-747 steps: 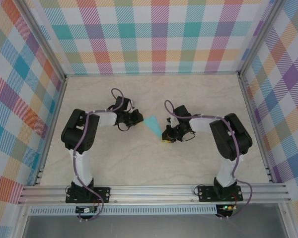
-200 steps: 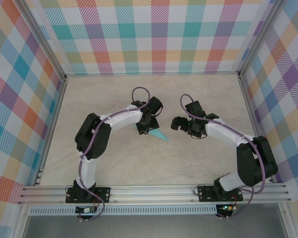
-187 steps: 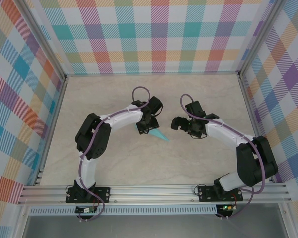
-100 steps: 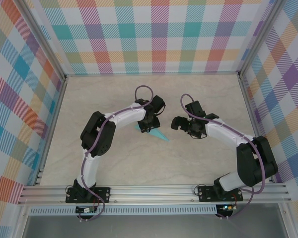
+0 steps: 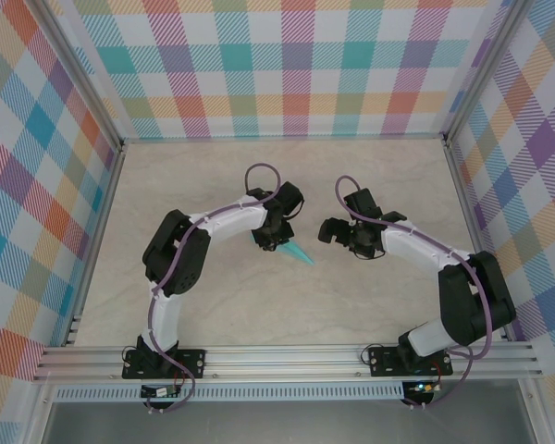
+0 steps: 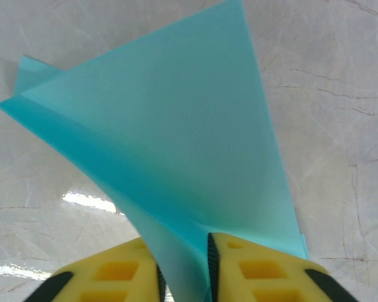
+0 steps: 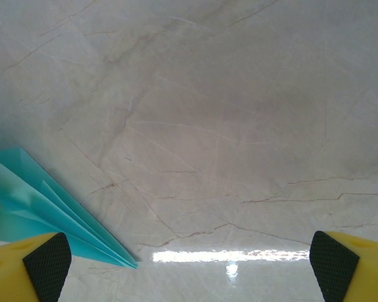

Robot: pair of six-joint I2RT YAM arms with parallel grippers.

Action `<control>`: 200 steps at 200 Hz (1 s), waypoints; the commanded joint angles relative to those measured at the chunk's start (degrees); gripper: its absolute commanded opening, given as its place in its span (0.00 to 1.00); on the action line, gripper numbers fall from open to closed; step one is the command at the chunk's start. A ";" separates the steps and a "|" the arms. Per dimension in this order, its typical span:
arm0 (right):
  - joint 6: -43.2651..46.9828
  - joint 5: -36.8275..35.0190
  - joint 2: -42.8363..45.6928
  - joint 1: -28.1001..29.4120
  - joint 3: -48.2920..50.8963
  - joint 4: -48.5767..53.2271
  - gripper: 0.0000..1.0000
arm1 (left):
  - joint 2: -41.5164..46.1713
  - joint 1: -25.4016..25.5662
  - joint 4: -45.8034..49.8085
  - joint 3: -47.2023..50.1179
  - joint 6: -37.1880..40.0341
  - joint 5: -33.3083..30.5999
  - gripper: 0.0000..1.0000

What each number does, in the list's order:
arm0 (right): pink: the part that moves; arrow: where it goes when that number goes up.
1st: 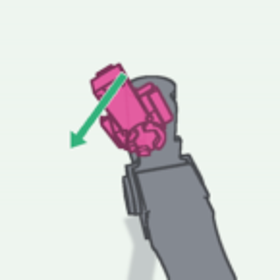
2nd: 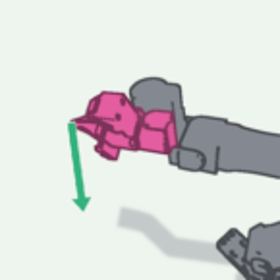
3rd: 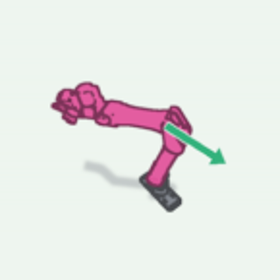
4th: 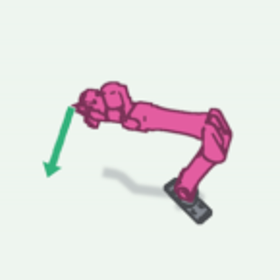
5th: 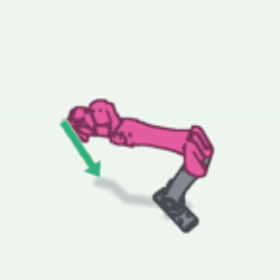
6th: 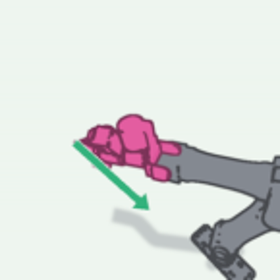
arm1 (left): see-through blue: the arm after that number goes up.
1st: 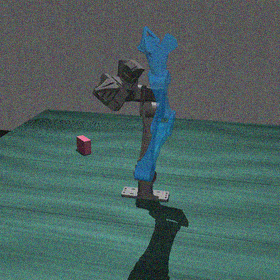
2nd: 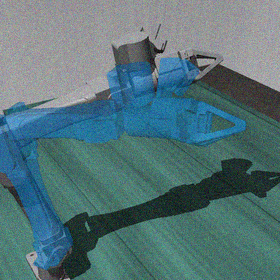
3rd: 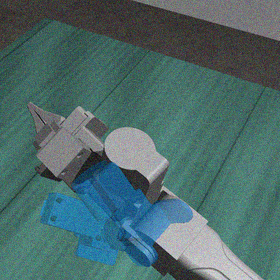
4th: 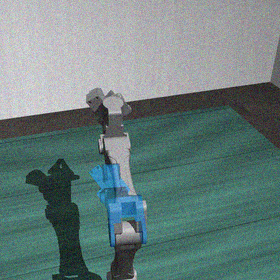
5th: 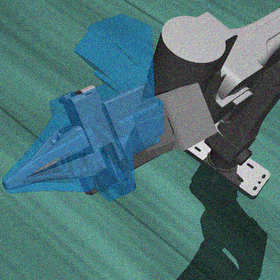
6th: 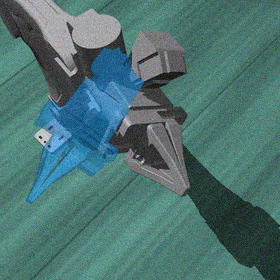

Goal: Fold a paper plane with a square sheet of paper (pick it up from the middle)
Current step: Turn over a paper plane at the center of the table.

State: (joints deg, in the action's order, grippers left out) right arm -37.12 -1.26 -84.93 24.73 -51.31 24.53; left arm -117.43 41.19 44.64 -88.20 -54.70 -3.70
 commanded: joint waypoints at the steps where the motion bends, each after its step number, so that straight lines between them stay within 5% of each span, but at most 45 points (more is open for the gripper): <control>1: -0.76 0.32 -0.42 -0.35 -0.19 0.16 1.00 | 2.99 0.49 -0.10 1.19 -0.85 -0.96 0.18; 32: -0.95 0.27 0.13 -0.38 -0.46 0.36 1.00 | 6.11 0.38 -0.83 1.64 0.38 -3.04 0.00; 57: -1.00 0.55 2.04 -0.62 -0.13 -0.67 1.00 | 10.02 0.29 -5.68 2.89 6.86 -1.18 0.00; 126: -2.55 11.20 10.64 -3.36 4.28 -9.37 0.95 | 15.62 -4.16 -32.70 16.92 16.86 22.23 0.00; 200: 0.58 26.68 1.40 -1.00 2.72 -13.93 0.55 | 9.49 -4.62 -46.53 24.76 15.24 29.47 0.00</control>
State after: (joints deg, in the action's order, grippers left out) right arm -37.60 19.57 -79.79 21.91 -47.55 12.43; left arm -106.26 36.97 3.88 -65.14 -39.99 22.57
